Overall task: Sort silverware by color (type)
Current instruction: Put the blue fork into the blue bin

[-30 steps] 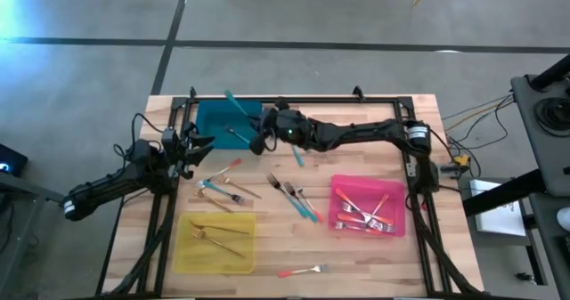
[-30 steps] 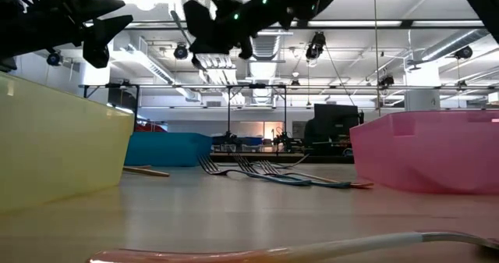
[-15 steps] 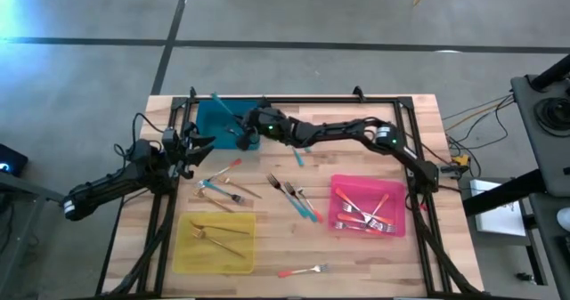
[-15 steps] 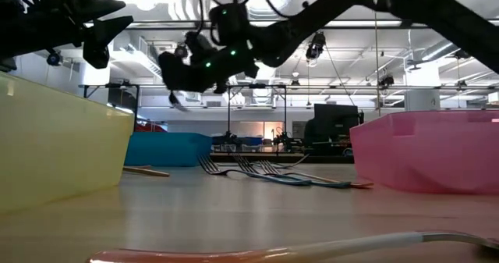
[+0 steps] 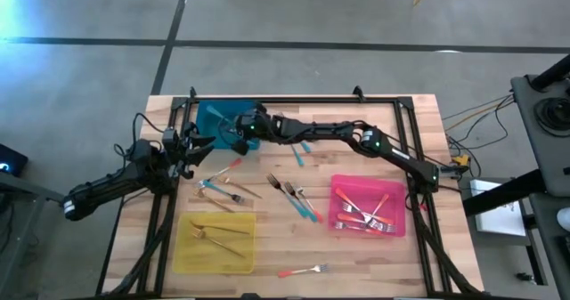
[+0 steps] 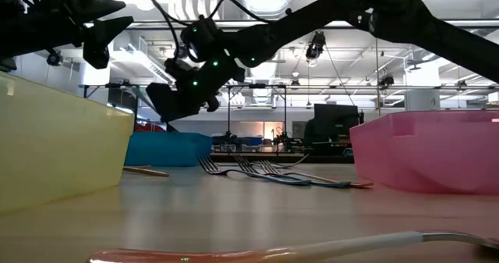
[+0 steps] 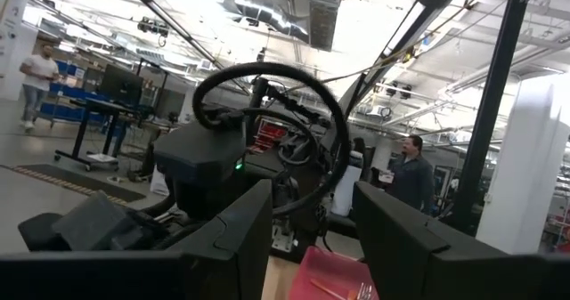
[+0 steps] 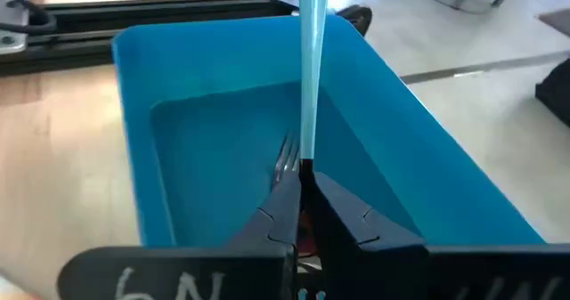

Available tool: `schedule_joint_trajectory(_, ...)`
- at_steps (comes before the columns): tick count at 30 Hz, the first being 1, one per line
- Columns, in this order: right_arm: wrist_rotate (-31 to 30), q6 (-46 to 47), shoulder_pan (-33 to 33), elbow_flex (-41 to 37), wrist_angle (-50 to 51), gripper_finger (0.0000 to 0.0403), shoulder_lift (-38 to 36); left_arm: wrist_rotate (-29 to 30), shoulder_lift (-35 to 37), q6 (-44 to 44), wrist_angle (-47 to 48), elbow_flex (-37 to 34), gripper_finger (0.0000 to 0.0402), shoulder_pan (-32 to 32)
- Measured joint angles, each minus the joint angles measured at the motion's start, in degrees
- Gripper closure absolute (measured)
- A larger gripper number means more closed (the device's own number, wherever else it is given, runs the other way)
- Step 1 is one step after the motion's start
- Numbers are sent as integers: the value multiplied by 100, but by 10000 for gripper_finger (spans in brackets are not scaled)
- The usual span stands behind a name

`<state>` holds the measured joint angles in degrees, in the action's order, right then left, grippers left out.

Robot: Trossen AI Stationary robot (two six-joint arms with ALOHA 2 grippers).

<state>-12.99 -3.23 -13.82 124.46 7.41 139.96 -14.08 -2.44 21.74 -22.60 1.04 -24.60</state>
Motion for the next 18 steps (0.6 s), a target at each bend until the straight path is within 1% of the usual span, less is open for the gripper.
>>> schedule_joint_trajectory(5,-4,204,-5,-4,72,382,-24,-1,-2,0,-1,0,260,2)
schedule_joint_trajectory(8,-2,134,-10,-4,208,360,-140,-1,-2,0,-1,0,260,2)
schedule_joint_trajectory(12,-1,112,-25,-4,533,321,-304,-1,-2,0,-3,1,260,1)
schedule_joint_trajectory(14,-2,189,-27,-4,981,302,-416,-1,-2,1,-3,0,260,1)
schedule_joint_trajectory(15,2,236,-27,-9,1364,294,-528,-1,-2,0,-3,0,260,2)
schedule_joint_trajectory(18,48,550,-23,-9,2962,277,-949,-1,-2,2,-5,0,260,2)
